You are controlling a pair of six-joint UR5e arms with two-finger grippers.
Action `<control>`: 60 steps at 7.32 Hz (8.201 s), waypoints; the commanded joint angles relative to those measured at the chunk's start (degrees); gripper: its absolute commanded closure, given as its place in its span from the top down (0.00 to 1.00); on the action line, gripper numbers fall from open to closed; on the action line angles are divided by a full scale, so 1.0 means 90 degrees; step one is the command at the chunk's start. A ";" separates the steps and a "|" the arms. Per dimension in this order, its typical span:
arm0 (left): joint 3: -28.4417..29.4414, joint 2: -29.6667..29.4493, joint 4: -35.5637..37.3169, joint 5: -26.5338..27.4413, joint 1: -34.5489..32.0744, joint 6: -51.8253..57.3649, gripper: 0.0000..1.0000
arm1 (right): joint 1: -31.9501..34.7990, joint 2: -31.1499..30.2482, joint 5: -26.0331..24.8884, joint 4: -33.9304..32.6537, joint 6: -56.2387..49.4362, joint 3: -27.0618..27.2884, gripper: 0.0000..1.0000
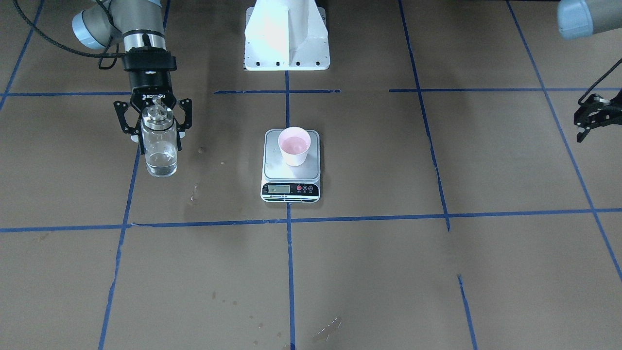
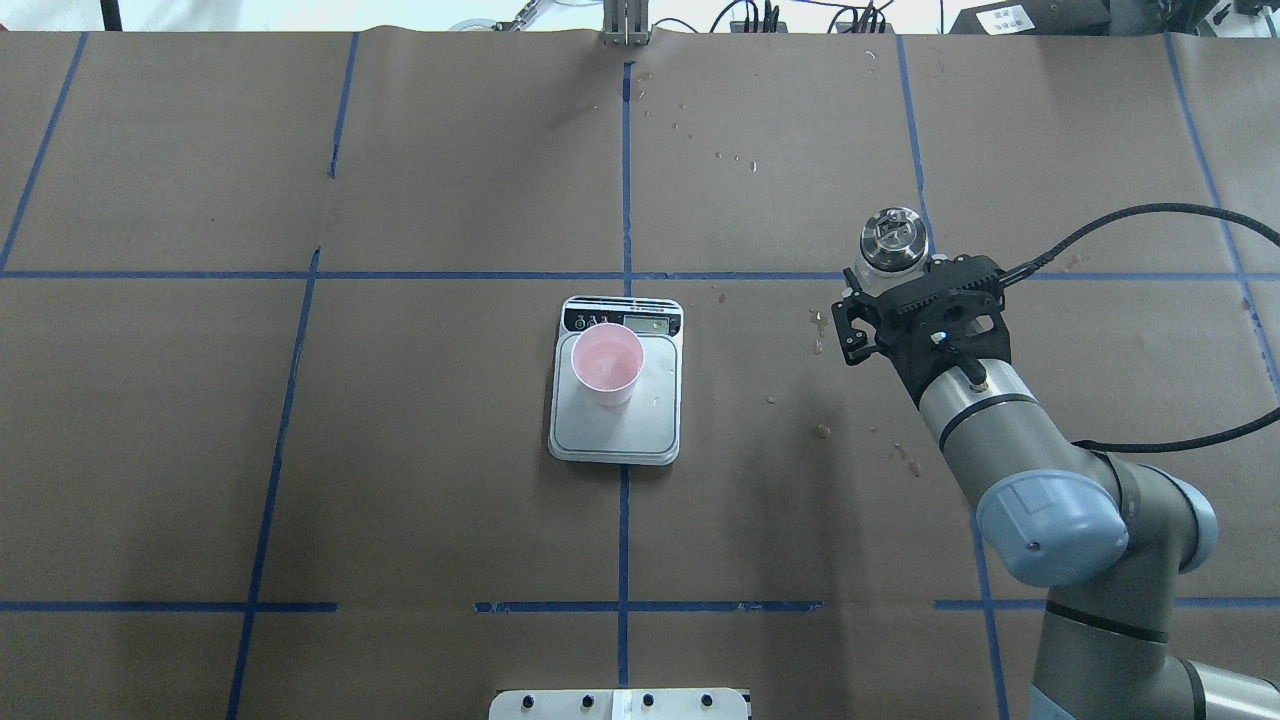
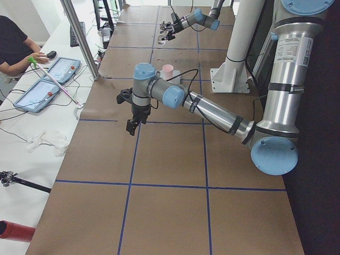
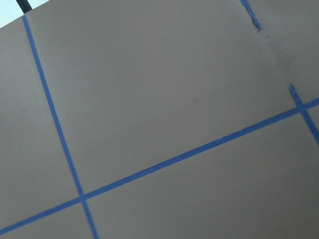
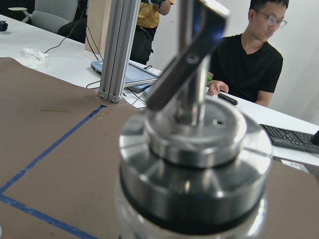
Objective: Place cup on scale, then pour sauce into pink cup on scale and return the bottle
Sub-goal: 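Lift the bottle with the right gripper and carry it over the pink cup, then tilt the bottle spout down into the pink cup with the right gripper, then tilt the bottle upright and carry it back toward its spot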
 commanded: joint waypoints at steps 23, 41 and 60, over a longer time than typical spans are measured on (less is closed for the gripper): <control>0.2313 0.0070 -0.0829 -0.1553 -0.1364 0.0589 1.00 | -0.0811 0.2372 -0.4003 -0.3737 -0.5240 -0.1868 0.00; 0.2801 -0.0164 -0.1337 -0.1553 -0.1364 0.0570 1.00 | -0.0850 0.2548 -0.4630 -0.2919 -0.7519 -0.1917 0.00; 0.2743 -0.0213 -0.1308 -0.1533 -0.1412 0.0540 1.00 | -0.0763 0.1748 -0.1429 -0.2848 0.1479 -0.0169 0.00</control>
